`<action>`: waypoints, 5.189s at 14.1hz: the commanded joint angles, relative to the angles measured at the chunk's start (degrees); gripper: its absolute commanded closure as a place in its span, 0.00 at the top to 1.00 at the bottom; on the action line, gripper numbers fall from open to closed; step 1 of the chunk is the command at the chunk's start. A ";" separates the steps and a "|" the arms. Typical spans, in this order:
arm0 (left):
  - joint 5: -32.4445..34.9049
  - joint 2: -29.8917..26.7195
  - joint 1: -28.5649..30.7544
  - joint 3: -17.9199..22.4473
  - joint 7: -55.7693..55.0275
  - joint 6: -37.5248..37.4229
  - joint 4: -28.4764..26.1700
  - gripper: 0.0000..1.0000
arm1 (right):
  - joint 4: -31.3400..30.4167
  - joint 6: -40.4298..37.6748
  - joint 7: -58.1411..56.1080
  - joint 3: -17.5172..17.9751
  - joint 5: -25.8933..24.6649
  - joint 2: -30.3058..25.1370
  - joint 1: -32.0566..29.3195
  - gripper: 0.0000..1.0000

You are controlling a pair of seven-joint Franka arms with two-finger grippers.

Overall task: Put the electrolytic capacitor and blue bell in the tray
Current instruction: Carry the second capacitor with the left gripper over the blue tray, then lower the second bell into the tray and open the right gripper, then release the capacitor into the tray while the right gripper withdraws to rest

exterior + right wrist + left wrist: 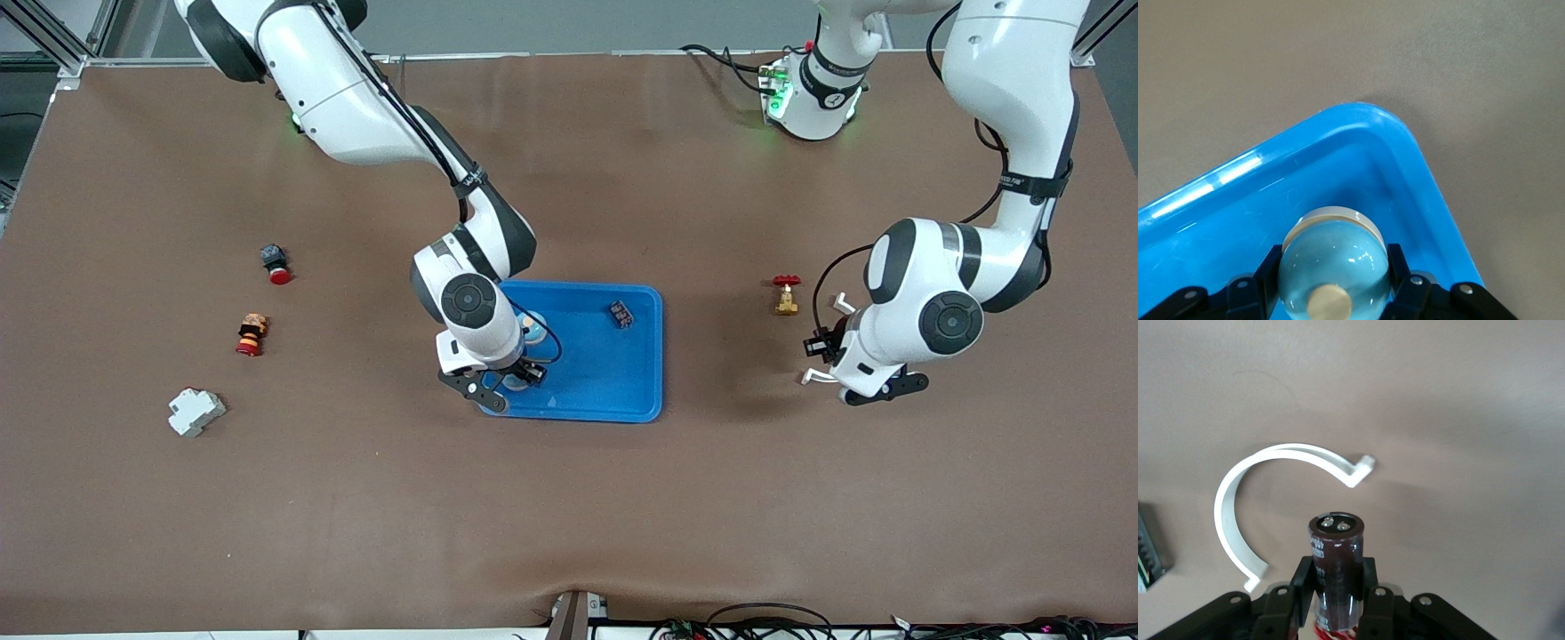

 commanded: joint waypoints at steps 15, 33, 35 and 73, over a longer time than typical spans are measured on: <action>-4.70 12.69 -18.71 0.02 -36.28 -7.87 24.02 0.00 | 1.78 1.10 1.48 -1.09 -3.14 2.36 1.22 0.00; -4.26 20.25 -27.68 0.11 -44.64 6.02 23.33 0.00 | 1.96 1.55 2.01 -1.00 -3.84 2.02 1.58 1.00; -4.08 20.96 -27.68 0.11 -44.64 6.28 23.33 0.00 | 3.61 -2.74 1.83 -1.00 -4.10 1.58 1.58 1.00; -5.67 -1.88 -4.77 -0.06 -5.12 -18.84 23.59 1.00 | 0.82 -42.84 -65.49 -0.91 -3.14 -35.95 -37.80 1.00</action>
